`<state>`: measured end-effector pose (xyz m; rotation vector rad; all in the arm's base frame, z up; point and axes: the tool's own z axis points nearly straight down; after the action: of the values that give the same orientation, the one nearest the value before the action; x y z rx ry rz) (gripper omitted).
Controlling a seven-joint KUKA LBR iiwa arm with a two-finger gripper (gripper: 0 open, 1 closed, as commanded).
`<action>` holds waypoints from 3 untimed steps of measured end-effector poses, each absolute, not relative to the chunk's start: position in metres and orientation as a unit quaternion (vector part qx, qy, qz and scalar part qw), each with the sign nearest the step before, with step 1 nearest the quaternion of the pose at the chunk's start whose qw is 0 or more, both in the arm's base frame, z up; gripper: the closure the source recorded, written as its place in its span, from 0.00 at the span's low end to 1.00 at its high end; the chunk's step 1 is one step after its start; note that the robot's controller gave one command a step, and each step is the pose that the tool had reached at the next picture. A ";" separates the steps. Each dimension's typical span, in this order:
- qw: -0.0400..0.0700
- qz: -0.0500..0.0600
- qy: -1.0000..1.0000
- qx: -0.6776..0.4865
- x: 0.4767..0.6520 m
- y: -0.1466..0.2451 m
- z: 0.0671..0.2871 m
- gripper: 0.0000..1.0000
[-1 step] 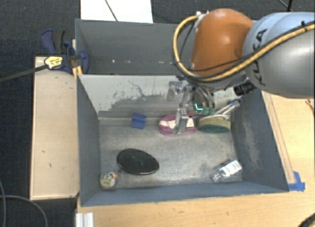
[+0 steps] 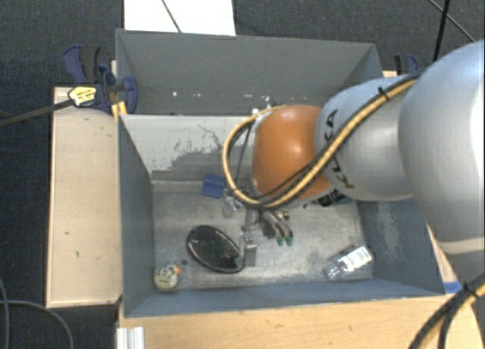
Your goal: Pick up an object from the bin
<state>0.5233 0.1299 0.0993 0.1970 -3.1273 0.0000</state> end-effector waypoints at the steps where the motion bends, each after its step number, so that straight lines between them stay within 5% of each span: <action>1: 0.002 0.000 -0.998 0.067 0.490 0.152 0.069 0.00; 2: 0.000 0.001 -0.861 0.509 0.492 0.223 0.071 0.00; 3: -0.002 -0.001 -0.863 0.506 0.492 0.225 0.074 1.00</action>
Offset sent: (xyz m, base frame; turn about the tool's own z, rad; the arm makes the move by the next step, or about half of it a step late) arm -0.0309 0.0203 -0.0293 -0.0032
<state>0.4924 0.2253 0.0736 1.5909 -2.7141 -0.0036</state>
